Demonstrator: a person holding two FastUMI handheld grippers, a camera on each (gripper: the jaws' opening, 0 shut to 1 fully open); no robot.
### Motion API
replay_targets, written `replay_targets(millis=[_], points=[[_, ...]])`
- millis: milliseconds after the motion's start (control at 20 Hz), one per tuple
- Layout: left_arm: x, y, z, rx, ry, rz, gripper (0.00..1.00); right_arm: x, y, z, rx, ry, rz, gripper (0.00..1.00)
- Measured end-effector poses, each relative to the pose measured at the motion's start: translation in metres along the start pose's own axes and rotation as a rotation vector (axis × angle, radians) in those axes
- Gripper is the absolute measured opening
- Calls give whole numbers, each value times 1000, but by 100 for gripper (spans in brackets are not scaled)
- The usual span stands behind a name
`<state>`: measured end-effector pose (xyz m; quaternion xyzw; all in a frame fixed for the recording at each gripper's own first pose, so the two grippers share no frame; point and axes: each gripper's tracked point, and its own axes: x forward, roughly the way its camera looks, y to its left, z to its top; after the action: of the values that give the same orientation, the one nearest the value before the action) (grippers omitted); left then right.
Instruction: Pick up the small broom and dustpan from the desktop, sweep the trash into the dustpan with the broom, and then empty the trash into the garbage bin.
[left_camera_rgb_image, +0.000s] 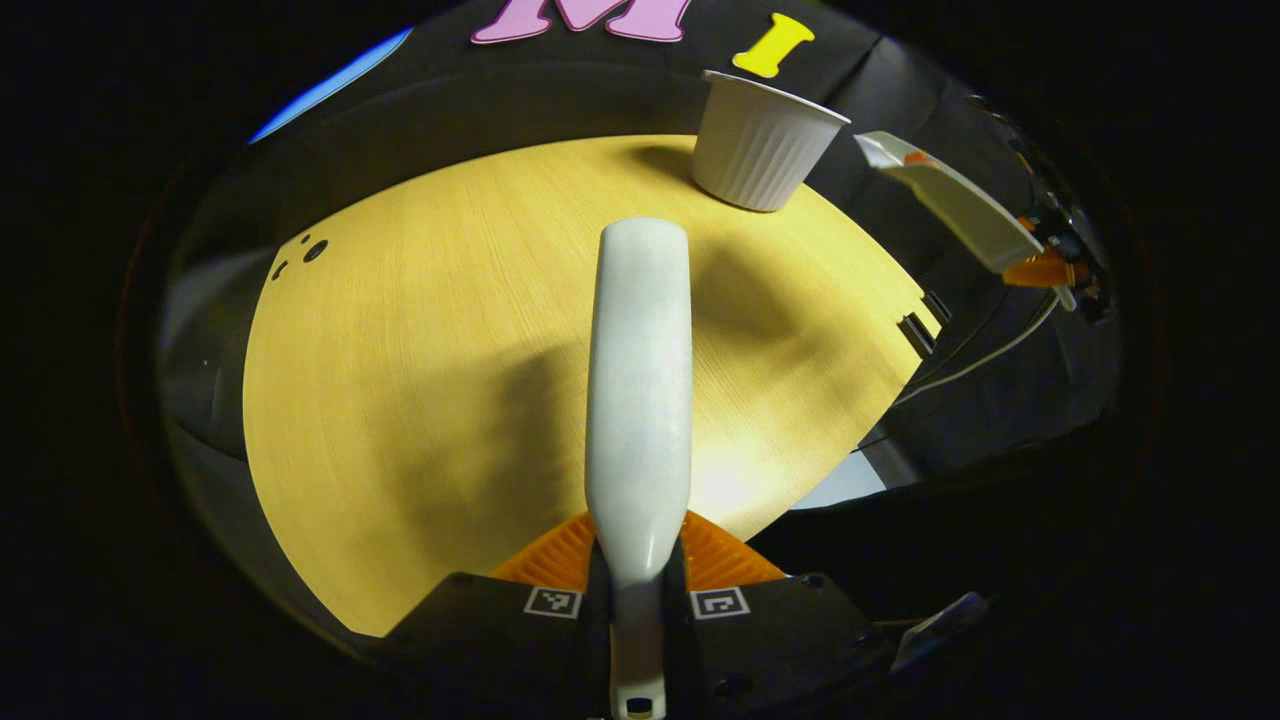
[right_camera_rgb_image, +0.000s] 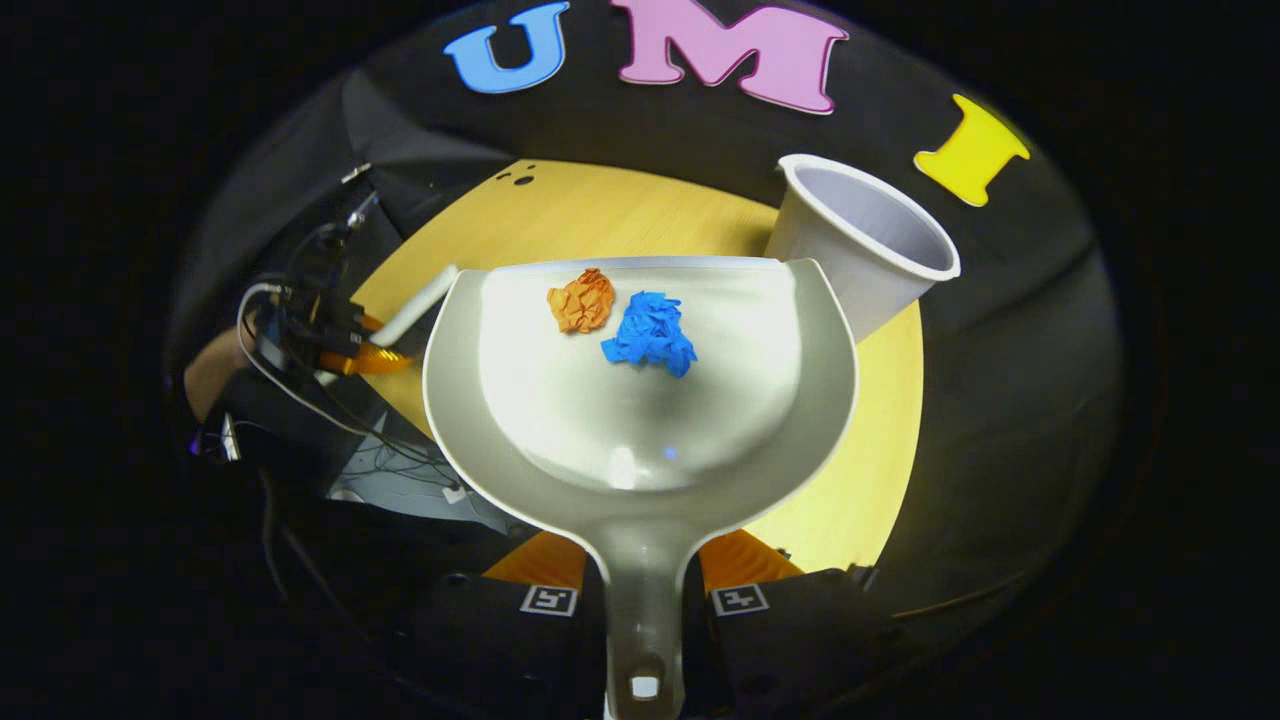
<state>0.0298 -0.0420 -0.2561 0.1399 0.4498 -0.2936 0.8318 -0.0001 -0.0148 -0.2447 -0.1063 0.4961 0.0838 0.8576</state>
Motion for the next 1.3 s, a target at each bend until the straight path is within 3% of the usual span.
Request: replay_targets(millis=[50, 100, 150, 400, 500, 550, 750, 900, 950, 1200, 1300], points=[[-2, 2, -2, -10, -7, -1, 29, -6, -2, 5, 12, -9, -6, 34], [-4, 2, -2, -15, -16, 0, 29, -8, -4, 13, 21, -21, -15, 30], [-5, 4, -3, -18, -26, 6, 25, -9, -10, 19, 27, -34, -31, 34], [-12, 0, 3, -42, -74, 5, 25, -14, -43, 64, 128, -82, -95, 34], [-13, -2, 7, -66, -89, 5, 25, -2, -64, 82, 170, -86, -120, 37], [-13, -3, 9, -94, -99, -1, 29, 4, -76, 90, 193, -86, -140, 34], [-20, -9, 28, -130, -155, 5, 25, 25, -122, 110, 290, -78, -213, 34], [-25, -9, 41, -150, -194, 11, 22, 42, -157, 120, 276, -63, -306, 29], [-25, -11, 45, -177, -205, 3, 25, 47, -166, 126, 276, -65, -331, 34], [-30, -13, 58, -240, -231, -17, 25, 82, -203, 145, 293, -42, -417, 30], [-29, -8, 55, -239, -221, 2, 25, 91, -214, 147, 296, -42, -439, 34]])
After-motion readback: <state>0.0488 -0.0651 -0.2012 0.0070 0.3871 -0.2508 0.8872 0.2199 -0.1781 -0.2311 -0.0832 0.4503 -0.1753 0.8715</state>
